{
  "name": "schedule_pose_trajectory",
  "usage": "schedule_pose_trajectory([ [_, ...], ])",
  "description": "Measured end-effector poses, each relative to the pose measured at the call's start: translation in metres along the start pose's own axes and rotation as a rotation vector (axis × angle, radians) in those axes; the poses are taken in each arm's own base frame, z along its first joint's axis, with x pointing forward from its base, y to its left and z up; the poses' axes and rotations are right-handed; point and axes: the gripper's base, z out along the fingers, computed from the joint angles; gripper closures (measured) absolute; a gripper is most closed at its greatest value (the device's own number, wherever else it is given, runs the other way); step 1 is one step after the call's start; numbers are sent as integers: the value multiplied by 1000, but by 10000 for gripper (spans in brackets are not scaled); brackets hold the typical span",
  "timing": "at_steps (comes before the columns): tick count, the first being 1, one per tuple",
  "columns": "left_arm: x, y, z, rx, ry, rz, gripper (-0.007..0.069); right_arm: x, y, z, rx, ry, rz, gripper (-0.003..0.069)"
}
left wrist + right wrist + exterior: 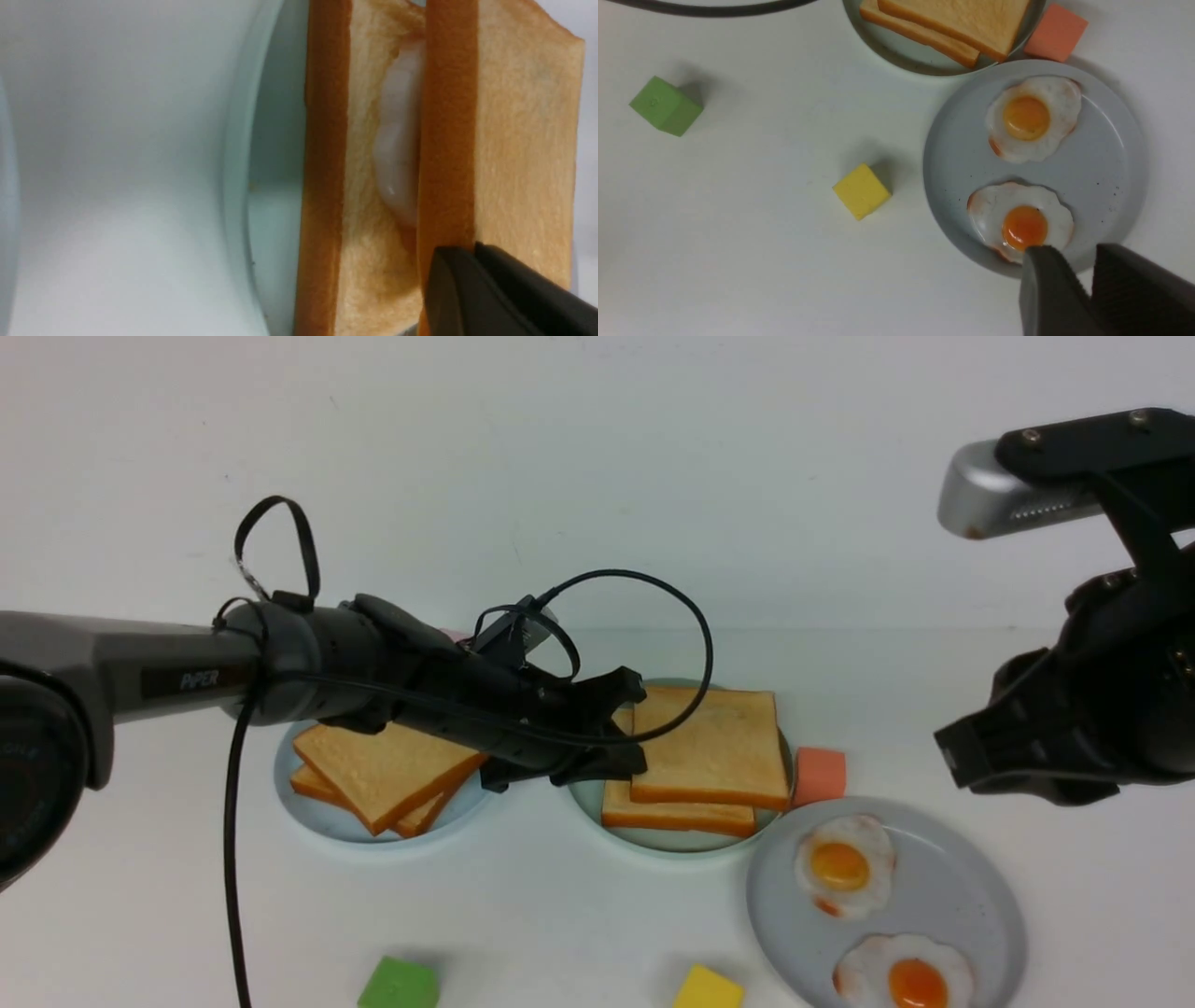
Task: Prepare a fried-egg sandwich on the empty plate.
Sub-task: Use the left arm to place a slice of bread on the fried egg in the middle
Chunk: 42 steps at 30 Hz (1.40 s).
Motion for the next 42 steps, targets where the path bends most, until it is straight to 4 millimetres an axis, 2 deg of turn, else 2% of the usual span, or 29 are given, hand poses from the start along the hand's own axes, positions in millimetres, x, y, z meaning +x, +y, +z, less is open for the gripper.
schedule_pose_trajectory([
  [10, -1, -6, -13, -49, 3, 100, 628, 0, -1, 0, 14, -1, -9, 474],
  [25, -3, -3, -13, -87, -18, 60, 605, 0, -2, 0, 17, -2, -10, 455],
  [33, -2, -2, -13, -95, -1, 67, 458, 0, -2, 0, 17, -2, -11, 445],
  [34, 0, -2, -13, -93, 14, 69, 406, 0, -2, 0, 17, -2, -11, 441],
  [37, 1, -3, -14, -95, 36, 78, 319, 0, -2, 0, 17, -2, -11, 438],
  [42, 0, -9, -29, -138, 30, 124, 230, 0, -2, 0, 17, -2, -11, 431],
])
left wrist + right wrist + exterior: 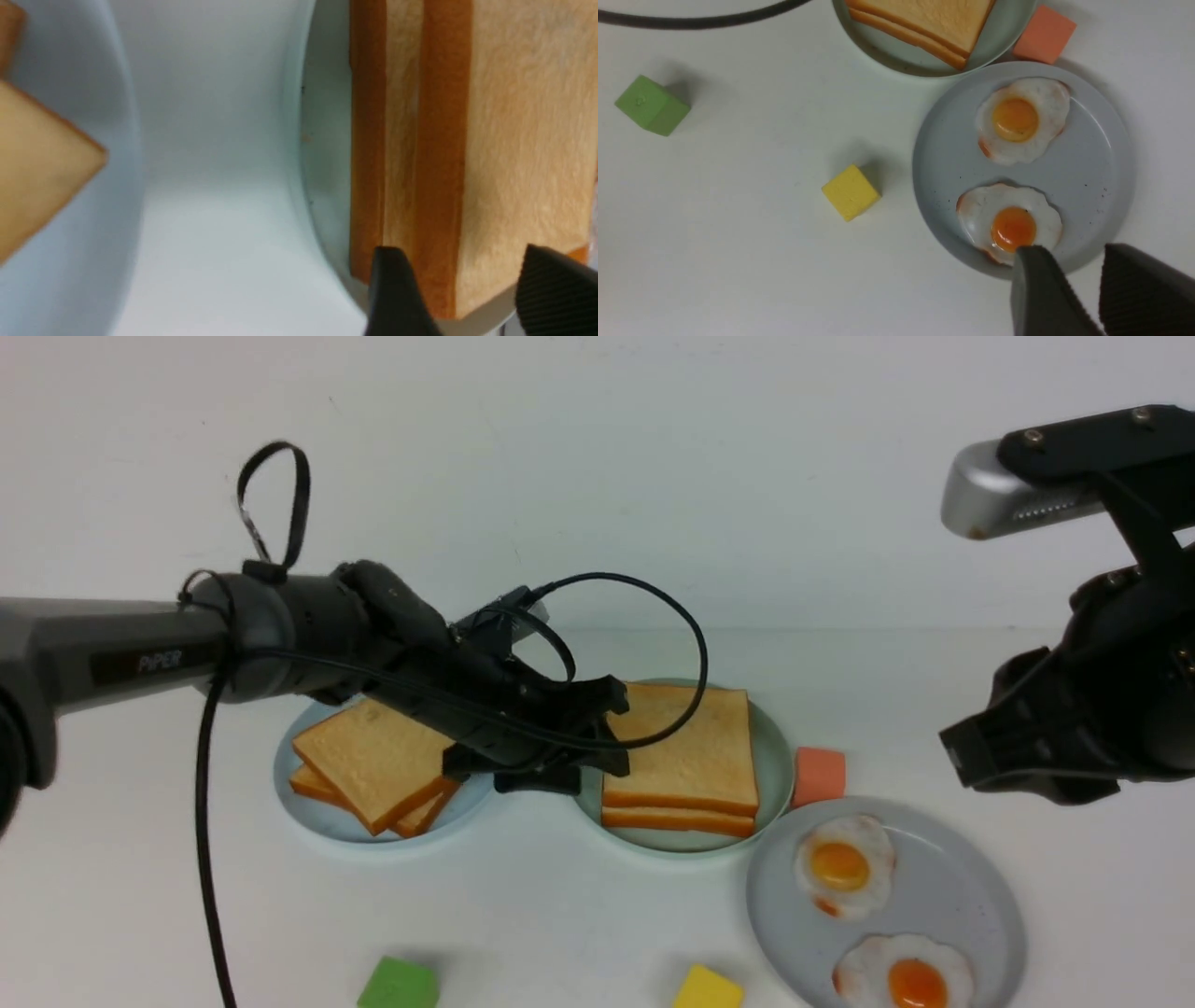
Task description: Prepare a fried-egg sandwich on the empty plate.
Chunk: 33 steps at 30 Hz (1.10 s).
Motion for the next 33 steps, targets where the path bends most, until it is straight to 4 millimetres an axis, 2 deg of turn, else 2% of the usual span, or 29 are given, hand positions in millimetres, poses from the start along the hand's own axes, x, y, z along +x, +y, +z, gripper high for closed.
schedule_pose_trajectory([
  [6, -4, -4, -38, -120, -10, 80, 220, -1, 0, 0, 4, -15, -4, 428],
  [8, -6, -8, -59, -167, -26, 125, 239, -2, -1, 0, 7, -27, -6, 428],
  [9, -7, -13, -77, -192, -46, 150, 266, -3, 0, 0, 4, -39, -15, 431],
  [11, -7, -21, -98, -199, -74, 175, 322, -4, 0, 2, 0, -51, -32, 447],
  [13, -5, -33, -124, -192, -111, 205, 421, -3, 0, 6, 6, -59, -49, 493],
  [16, 1, -49, -162, -176, -167, 244, 601, 3, -5, 10, 38, -85, -62, 617],
  [18, 7, -57, -185, -167, -204, 269, 638, 9, -9, 7, 58, -121, -55, 663],
  [19, 7, -58, -187, -167, -208, 270, 638, 10, -10, 4, 59, -133, -50, 664],
  [22, 20, -69, -221, -144, -274, 298, 638, 31, -19, -17, 66, -296, -59, 670],
  [25, 40, -72, -247, -130, -309, 307, 638, 64, -26, -40, 17, -491, -56, 670],
  [26, 41, -72, -249, -130, -310, 308, 638, 66, -27, -41, 14, -502, -56, 670],
  [28, 62, -70, -268, -137, -325, 316, 638, 95, -31, -46, -25, -625, -59, 669],
  [30, 87, -65, -290, -145, -358, 299, 638, 128, -37, -42, -57, -721, -61, 668],
  [33, 121, -58, -314, -124, -408, 253, 638, 159, -41, -32, -93, -822, -65, 668],
])
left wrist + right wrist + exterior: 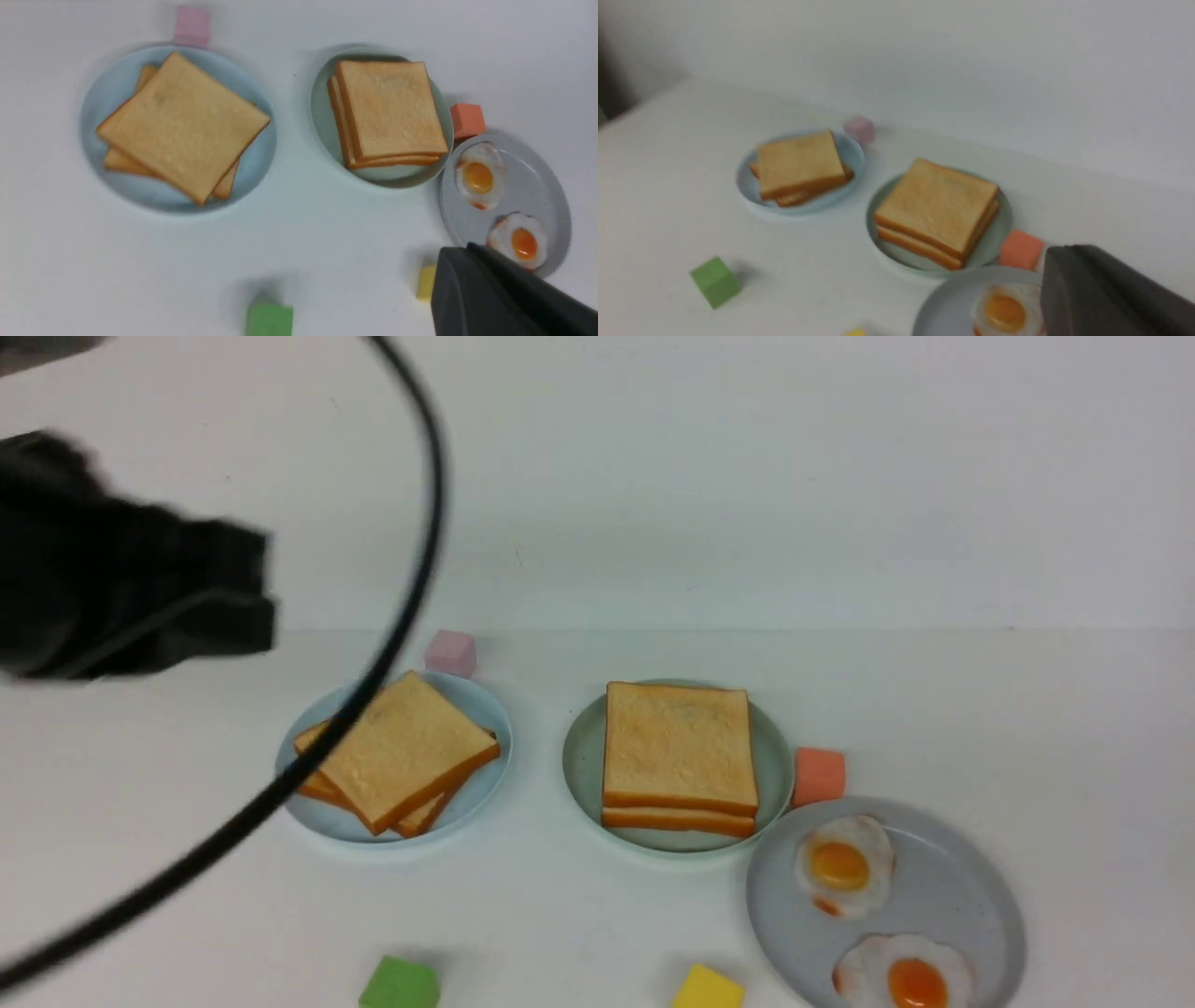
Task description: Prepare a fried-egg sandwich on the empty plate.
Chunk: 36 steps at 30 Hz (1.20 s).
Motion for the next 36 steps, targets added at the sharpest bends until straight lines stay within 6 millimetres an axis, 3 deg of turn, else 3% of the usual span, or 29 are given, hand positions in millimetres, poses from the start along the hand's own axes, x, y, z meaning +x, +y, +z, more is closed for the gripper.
schedule_pose_trajectory([
  [3, 38, 7, -34, 22, -43, -68, 638, 27, -1, -12, -32, -112, 3, 665],
  [5, 57, 12, -43, 27, -48, -94, 638, 37, -1, -15, -40, -149, 0, 665],
  [6, 82, 18, -55, 40, -66, -126, 638, 46, -2, -18, -50, -196, -9, 665],
  [12, 161, 36, -72, 149, -106, -268, 638, 61, -2, -22, -61, -269, -32, 662],
  [15, 182, 38, -79, 224, -155, -288, 638, 62, -2, -21, -62, -270, -33, 662],
  [21, 193, 38, -89, 311, -258, -294, 638, 63, -2, -21, -63, -270, -33, 662],
  [32, 196, 39, -87, 301, -223, -297, 638, 63, -2, -21, -62, -270, -34, 656],
  [36, 192, 46, -83, 223, -306, -184, 638, 63, -2, -21, -62, -270, -34, 655],
])
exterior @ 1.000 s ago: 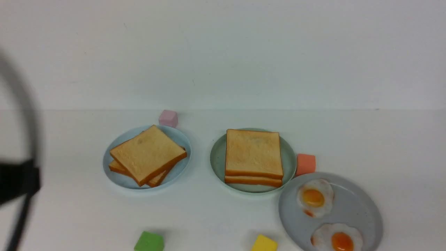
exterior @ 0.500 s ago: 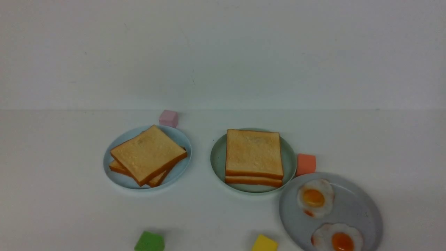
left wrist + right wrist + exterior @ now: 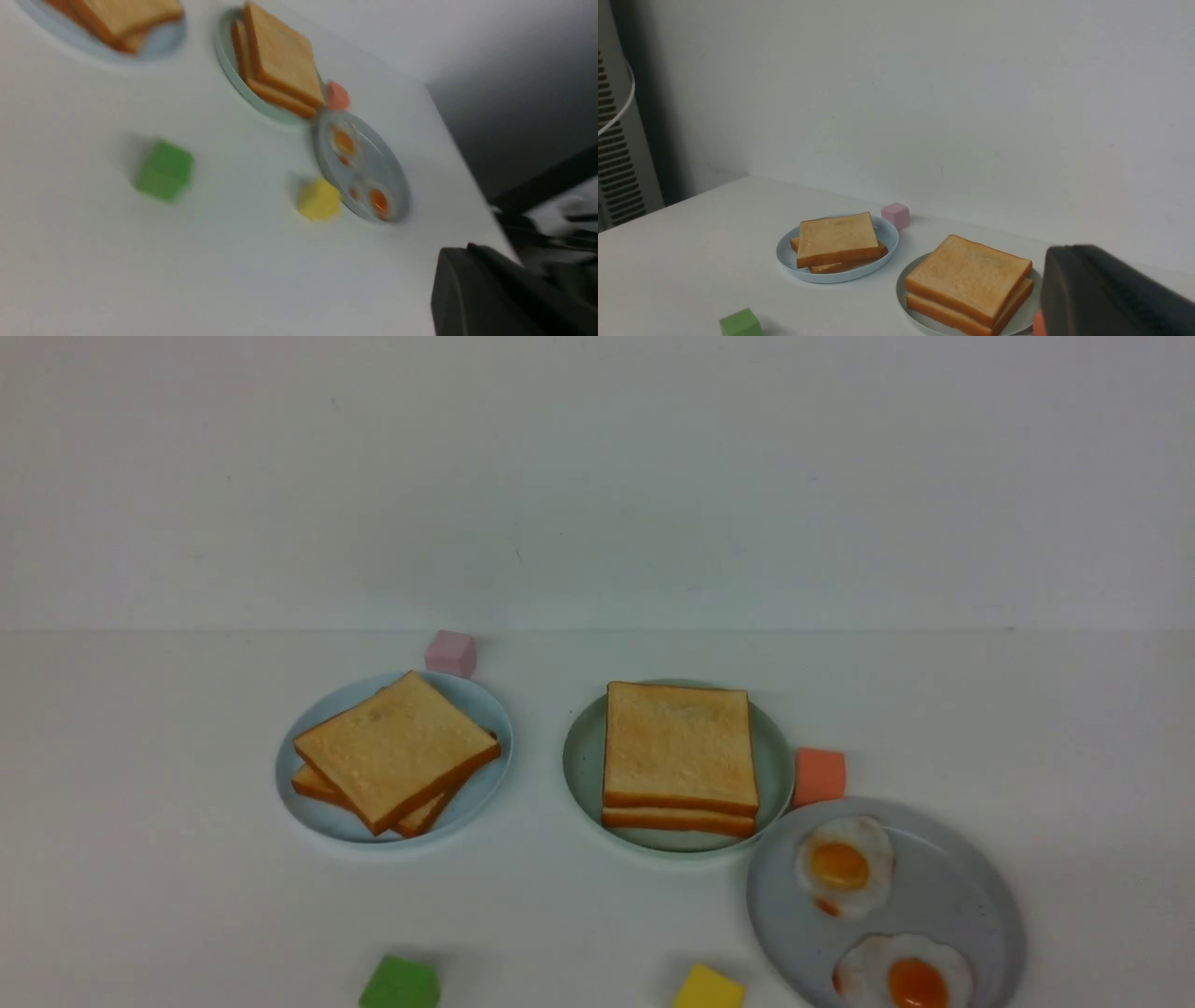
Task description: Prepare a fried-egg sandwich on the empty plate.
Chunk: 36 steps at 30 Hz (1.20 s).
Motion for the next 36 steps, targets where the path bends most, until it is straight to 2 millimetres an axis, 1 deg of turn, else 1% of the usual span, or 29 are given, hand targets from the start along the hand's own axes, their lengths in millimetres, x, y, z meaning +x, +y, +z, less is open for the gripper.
schedule_pose_trajectory([
  [3, -3, 15, 15, -67, -120, 205, 638, 0, 0, 0, 0, -1, 0, 653],
  [4, -3, 17, 18, -75, -149, 245, 638, 0, 0, 0, 0, -1, 0, 652],
  [7, 5, 35, 36, -158, -205, 346, 638, 0, 0, 0, -1, -3, 0, 652],
  [10, 18, 54, 50, -273, -229, 359, 638, 0, 0, 0, -1, -3, 0, 650],
  [14, 47, 88, 70, -408, -197, 321, 638, 0, 0, 0, -1, -5, 0, 649],
  [16, 59, 99, 74, -444, -161, 274, 637, 0, 0, 0, -1, -6, 0, 649],
  [19, 64, 104, 75, -467, -138, 239, 636, 0, 0, 0, -1, -4, 0, 649],
  [36, 63, 106, 74, -491, -144, 261, 624, 0, 0, 0, -1, -4, 0, 631],
])
